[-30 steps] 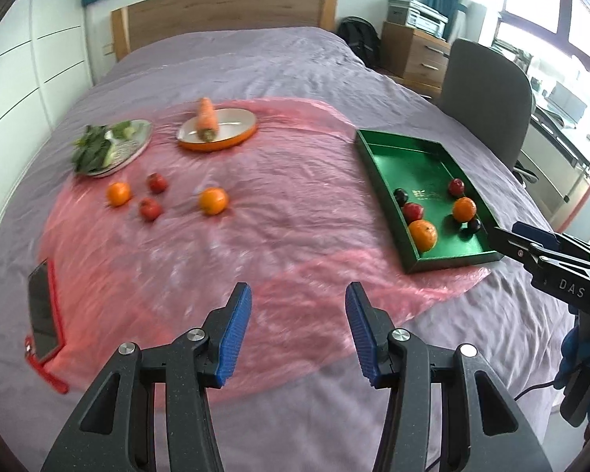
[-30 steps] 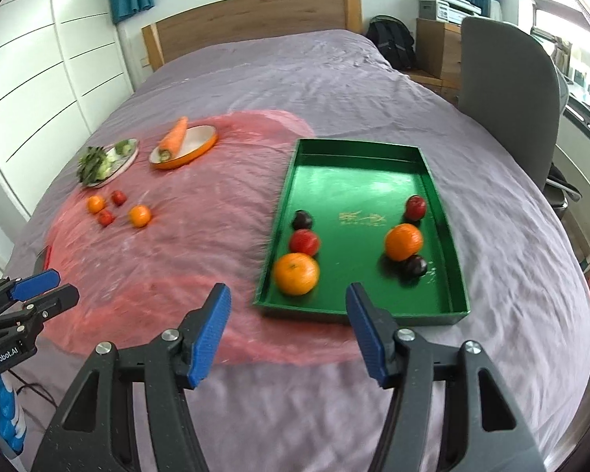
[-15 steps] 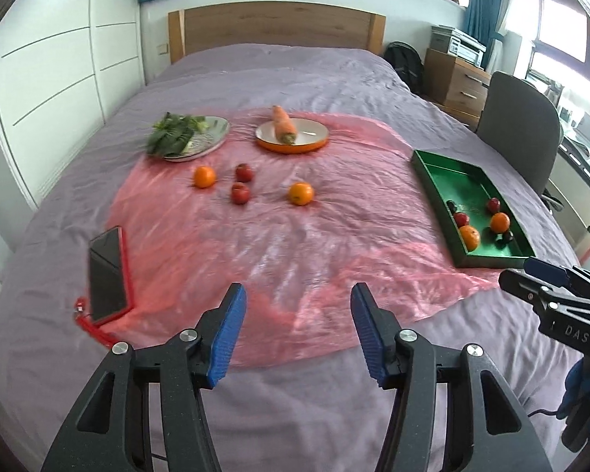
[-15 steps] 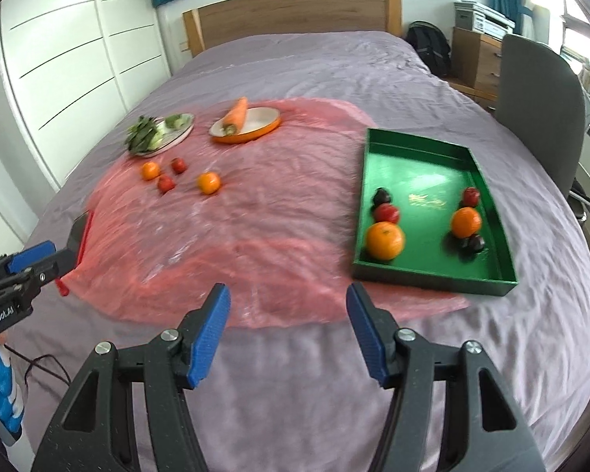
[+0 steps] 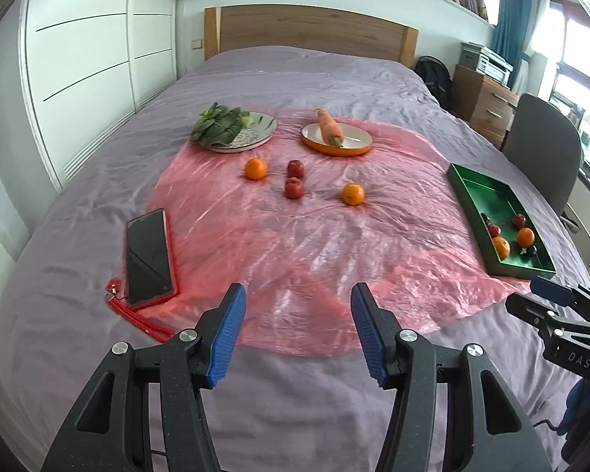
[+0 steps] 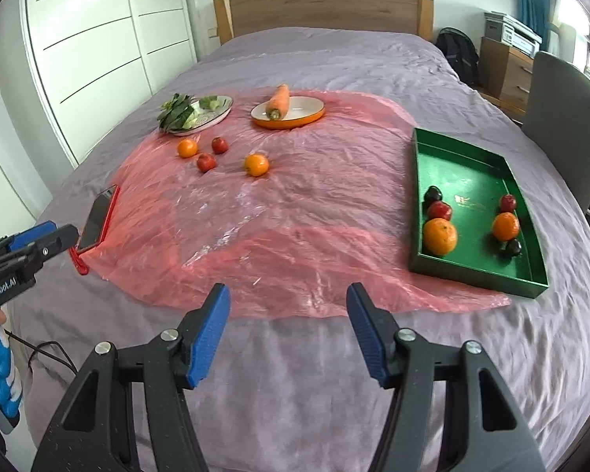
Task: Organize fruits
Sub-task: 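Withdraw both open tools from the tray back over the remaining fruit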
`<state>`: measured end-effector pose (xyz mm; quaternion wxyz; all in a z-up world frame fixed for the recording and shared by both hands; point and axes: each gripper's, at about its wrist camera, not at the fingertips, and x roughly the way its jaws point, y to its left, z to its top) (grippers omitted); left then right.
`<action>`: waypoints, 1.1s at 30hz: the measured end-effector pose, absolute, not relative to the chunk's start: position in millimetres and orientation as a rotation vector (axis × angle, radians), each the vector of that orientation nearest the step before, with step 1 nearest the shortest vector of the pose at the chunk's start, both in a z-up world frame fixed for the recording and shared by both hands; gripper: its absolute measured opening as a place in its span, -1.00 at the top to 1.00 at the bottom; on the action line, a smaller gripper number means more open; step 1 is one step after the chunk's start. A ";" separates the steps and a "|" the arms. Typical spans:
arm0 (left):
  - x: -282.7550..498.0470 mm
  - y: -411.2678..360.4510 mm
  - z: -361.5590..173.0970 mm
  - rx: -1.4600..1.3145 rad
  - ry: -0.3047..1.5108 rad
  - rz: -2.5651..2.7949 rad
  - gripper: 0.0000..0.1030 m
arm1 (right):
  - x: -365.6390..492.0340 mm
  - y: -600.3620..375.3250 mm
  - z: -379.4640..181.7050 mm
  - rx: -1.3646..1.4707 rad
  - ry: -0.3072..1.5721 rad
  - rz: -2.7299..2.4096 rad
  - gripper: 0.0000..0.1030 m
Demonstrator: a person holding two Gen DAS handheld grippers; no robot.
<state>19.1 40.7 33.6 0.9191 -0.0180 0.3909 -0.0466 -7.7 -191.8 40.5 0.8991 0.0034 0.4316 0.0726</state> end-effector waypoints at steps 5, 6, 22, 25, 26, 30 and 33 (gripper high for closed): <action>22.3 49.2 28.3 -0.036 0.801 -0.083 0.04 | -0.7 -177.5 34.6 -0.013 0.911 0.167 -1.00; 22.9 50.3 27.2 -0.032 0.800 -0.080 0.04 | 0.9 -176.2 33.4 -0.016 0.912 0.170 -1.00; 71.4 55.9 1.4 0.002 0.835 -0.068 0.04 | 46.1 -147.1 7.3 -0.039 0.946 0.233 -1.00; 84.3 57.3 -4.2 0.001 0.844 -0.073 0.04 | 59.8 -144.3 0.8 -0.044 0.957 0.244 -1.00; 89.4 57.4 -6.0 -0.002 0.847 -0.075 0.04 | 64.5 -143.0 -1.0 -0.048 0.958 0.247 -1.00; 109.6 58.4 -14.0 -0.013 0.861 -0.086 0.04 | 84.0 -140.0 -6.3 -0.047 0.961 0.266 -1.00; 127.3 59.2 -21.2 -0.031 0.876 -0.098 0.04 | 100.3 -139.0 -10.8 -0.046 0.962 0.279 -1.00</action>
